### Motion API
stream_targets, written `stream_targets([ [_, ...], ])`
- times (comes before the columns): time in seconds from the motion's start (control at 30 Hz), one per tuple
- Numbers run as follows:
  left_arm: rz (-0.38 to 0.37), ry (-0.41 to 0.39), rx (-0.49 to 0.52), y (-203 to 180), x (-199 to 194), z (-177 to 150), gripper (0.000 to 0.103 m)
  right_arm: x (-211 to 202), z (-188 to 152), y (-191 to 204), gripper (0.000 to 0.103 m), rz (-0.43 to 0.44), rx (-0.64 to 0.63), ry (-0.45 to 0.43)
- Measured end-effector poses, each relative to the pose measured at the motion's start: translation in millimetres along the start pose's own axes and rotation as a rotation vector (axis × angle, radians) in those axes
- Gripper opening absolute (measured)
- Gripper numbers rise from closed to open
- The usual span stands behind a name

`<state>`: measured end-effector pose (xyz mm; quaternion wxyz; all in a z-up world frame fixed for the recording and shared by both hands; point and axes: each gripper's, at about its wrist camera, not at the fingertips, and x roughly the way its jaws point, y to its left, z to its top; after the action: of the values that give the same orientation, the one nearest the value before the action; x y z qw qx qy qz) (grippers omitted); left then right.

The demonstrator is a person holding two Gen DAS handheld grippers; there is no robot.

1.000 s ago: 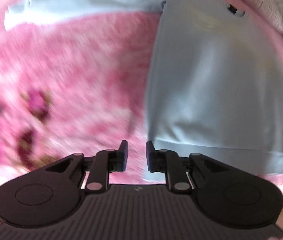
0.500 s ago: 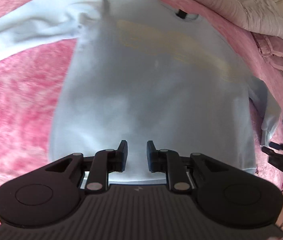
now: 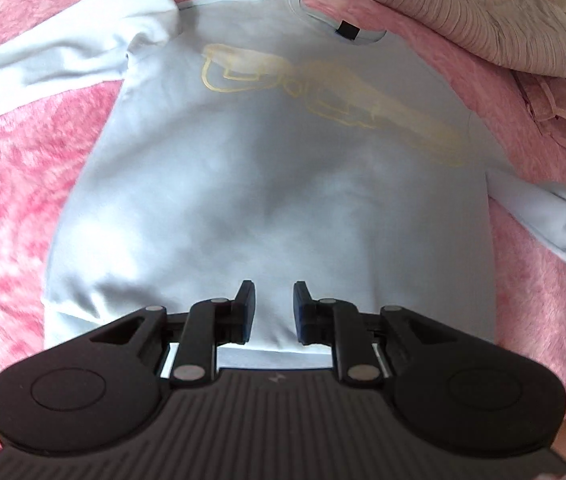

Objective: Fold clothes

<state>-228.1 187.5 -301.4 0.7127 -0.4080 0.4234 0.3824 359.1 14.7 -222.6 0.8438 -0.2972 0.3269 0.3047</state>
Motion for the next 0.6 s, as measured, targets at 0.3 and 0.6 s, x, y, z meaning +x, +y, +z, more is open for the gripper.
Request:
stream_targets([
  [0.3,0.056,0.010,-0.065,11.8,-7.3,-13.6,0.015,33.0,-75.3,-8.5,0.021,0.454,0.405,0.429],
  [0.6,0.031,0.020,-0.072,49.8,-7.1,-1.2,0.016,26.7,-136.8,43.0,0.030,0.559,0.713,0.408],
])
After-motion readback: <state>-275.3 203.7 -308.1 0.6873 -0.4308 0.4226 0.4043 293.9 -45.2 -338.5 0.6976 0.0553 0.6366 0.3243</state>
